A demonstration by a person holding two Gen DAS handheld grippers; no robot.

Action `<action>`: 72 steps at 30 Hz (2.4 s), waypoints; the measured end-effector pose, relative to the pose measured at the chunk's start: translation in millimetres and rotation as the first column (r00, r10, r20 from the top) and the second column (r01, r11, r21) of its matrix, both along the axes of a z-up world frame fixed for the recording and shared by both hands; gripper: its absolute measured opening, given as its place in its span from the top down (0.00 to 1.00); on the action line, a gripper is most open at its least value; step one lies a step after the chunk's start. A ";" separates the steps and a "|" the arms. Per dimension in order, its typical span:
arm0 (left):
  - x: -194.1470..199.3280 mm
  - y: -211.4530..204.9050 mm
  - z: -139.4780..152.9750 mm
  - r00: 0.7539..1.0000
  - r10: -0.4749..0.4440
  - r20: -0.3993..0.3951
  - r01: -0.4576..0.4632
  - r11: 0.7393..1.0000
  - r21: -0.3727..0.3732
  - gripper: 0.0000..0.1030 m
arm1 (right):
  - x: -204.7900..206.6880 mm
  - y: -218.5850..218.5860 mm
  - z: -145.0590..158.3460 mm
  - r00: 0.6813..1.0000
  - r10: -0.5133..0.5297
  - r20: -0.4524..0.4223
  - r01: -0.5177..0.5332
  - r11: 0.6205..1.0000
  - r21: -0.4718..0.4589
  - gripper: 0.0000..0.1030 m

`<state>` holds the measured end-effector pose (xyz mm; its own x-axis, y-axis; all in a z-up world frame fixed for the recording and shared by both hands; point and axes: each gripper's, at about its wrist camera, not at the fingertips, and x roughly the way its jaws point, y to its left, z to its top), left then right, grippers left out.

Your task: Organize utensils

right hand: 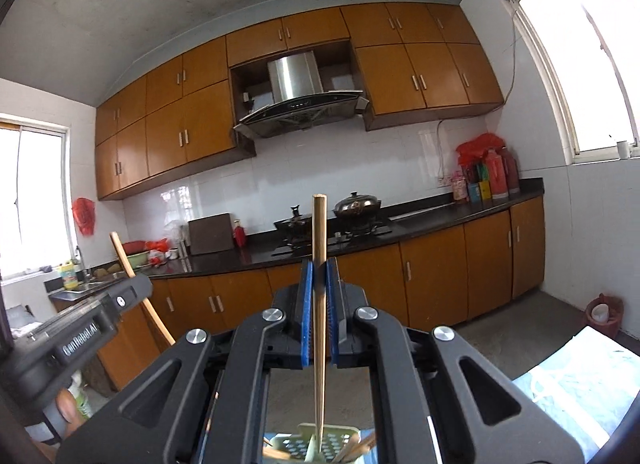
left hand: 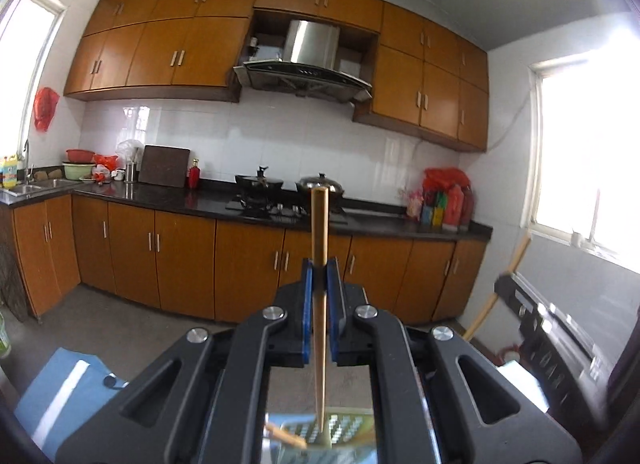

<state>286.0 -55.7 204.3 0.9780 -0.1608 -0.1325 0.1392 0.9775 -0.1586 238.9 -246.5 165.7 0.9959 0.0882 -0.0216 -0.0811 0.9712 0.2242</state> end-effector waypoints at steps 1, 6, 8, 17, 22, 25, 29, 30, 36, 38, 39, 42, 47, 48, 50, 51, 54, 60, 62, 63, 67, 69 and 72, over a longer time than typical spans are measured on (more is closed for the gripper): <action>6.4 -1.4 -2.1 1.000 0.011 0.007 -0.011 1.000 -0.003 0.93 | 6.0 0.7 -4.4 1.000 -0.007 -0.005 0.007 1.000 0.003 0.93; 28.1 -0.3 -28.5 1.000 0.020 -0.005 -0.020 1.000 -0.018 0.92 | 26.9 -1.3 -34.5 0.998 -0.022 -0.059 0.023 1.000 0.021 0.93; 31.9 1.5 -41.1 1.000 0.016 -0.027 -0.017 1.000 -0.023 0.92 | 29.2 -1.6 -43.6 0.997 -0.022 -0.077 0.023 0.999 0.022 0.93; 46.2 -2.1 -84.5 0.989 0.005 -0.148 -0.003 1.000 0.015 0.92 | 30.3 3.5 -65.9 0.986 -0.005 -0.166 0.007 1.000 0.011 0.92; 43.4 -0.4 -90.1 0.983 0.018 -0.185 -0.010 0.999 0.041 0.76 | 25.3 -0.2 -61.5 0.984 -0.007 -0.180 0.008 1.000 0.008 0.92; 35.7 4.0 -86.8 0.981 0.025 -0.191 -0.018 0.999 0.043 0.71 | 18.1 -3.7 -54.6 0.985 -0.016 -0.174 0.017 1.000 0.004 0.92; 20.6 11.6 -79.9 0.982 0.038 -0.183 -0.029 0.998 0.048 0.65 | 2.2 -7.1 -46.0 0.986 -0.026 -0.167 0.029 0.999 0.018 0.92; 15.9 13.4 -77.3 0.983 0.042 -0.179 -0.034 0.998 0.051 0.64 | -2.6 -7.7 -43.8 0.986 -0.029 -0.165 0.032 0.999 0.016 0.92; -23.3 31.8 -69.8 0.983 0.063 -0.175 -0.053 0.997 0.063 0.58 | -41.8 -10.4 -32.5 0.992 -0.018 -0.129 0.016 1.000 -0.014 0.66; -40.2 41.7 -70.0 0.981 0.064 -0.184 -0.054 0.997 0.059 0.54 | -61.1 -10.4 -30.3 0.993 0.001 -0.117 -0.004 1.000 -0.027 0.66; -50.3 46.7 -70.9 0.980 0.062 -0.189 -0.052 0.997 0.059 0.51 | -69.0 -10.9 -29.4 0.993 0.010 -0.113 -0.013 1.000 -0.029 0.65; -80.8 58.3 -75.5 0.977 0.056 -0.206 -0.043 0.997 0.069 0.44 | -98.8 -11.4 -30.5 0.994 0.039 -0.105 -0.043 0.998 -0.036 0.52; -142.3 72.5 -90.0 0.979 0.027 -0.200 -0.013 0.998 0.068 0.21 | -146.1 -6.6 -43.2 0.993 0.065 -0.099 -0.074 0.994 -0.083 0.25; -153.5 74.1 -93.5 0.981 0.027 -0.192 -0.013 0.997 0.073 0.17 | -153.6 -5.3 -46.6 0.993 0.068 -0.097 -0.077 0.993 -0.092 0.18; -173.8 75.9 -101.4 0.983 0.038 -0.182 -0.023 0.996 0.084 0.10 | -167.4 -2.2 -54.8 0.993 0.067 -0.098 -0.078 0.991 -0.113 0.09; -184.8 77.6 -106.3 0.984 0.041 -0.175 -0.026 0.996 0.088 0.08 | -175.3 -0.7 -60.8 0.993 0.064 -0.100 -0.076 0.989 -0.125 0.06; -206.4 80.0 -118.6 0.982 0.069 -0.175 -0.052 0.994 0.100 0.04 | -189.2 1.0 -72.9 0.992 0.061 -0.112 -0.075 0.989 -0.128 0.02; -235.5 79.3 -142.6 0.975 0.114 -0.189 -0.088 0.986 0.140 0.04 | -209.1 6.7 -103.5 0.979 0.051 -0.198 -0.076 0.990 -0.118 0.02; -241.4 77.9 -149.9 0.975 0.125 -0.184 -0.097 0.983 0.154 0.04 | -215.4 9.9 -114.3 0.977 0.038 -0.210 -0.066 0.989 -0.132 0.02; -243.6 75.1 -153.1 0.975 0.128 -0.181 -0.099 0.982 0.162 0.04 | -217.6 11.2 -118.0 0.976 0.033 -0.213 -0.064 0.988 -0.141 0.02; -254.9 67.9 -169.8 0.977 0.127 -0.173 -0.094 0.977 0.189 0.04 | -228.0 18.5 -133.4 0.975 0.021 -0.220 -0.061 0.982 -0.177 0.02; -260.6 64.1 -178.6 0.978 0.123 -0.168 -0.090 0.976 0.196 0.04 | -232.0 22.9 -142.0 0.973 0.015 -0.229 -0.060 0.979 -0.193 0.02; -266.1 60.6 -189.4 0.977 0.120 -0.177 -0.084 0.977 0.197 0.04 | -234.9 27.3 -155.2 0.966 0.013 -0.258 -0.066 0.977 -0.201 0.02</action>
<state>20.0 4.9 14.9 0.9430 -0.0163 -0.3324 0.0226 0.9996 0.0149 4.0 -219.2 10.4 0.9508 0.0941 -0.2950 -0.0869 0.9955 0.0374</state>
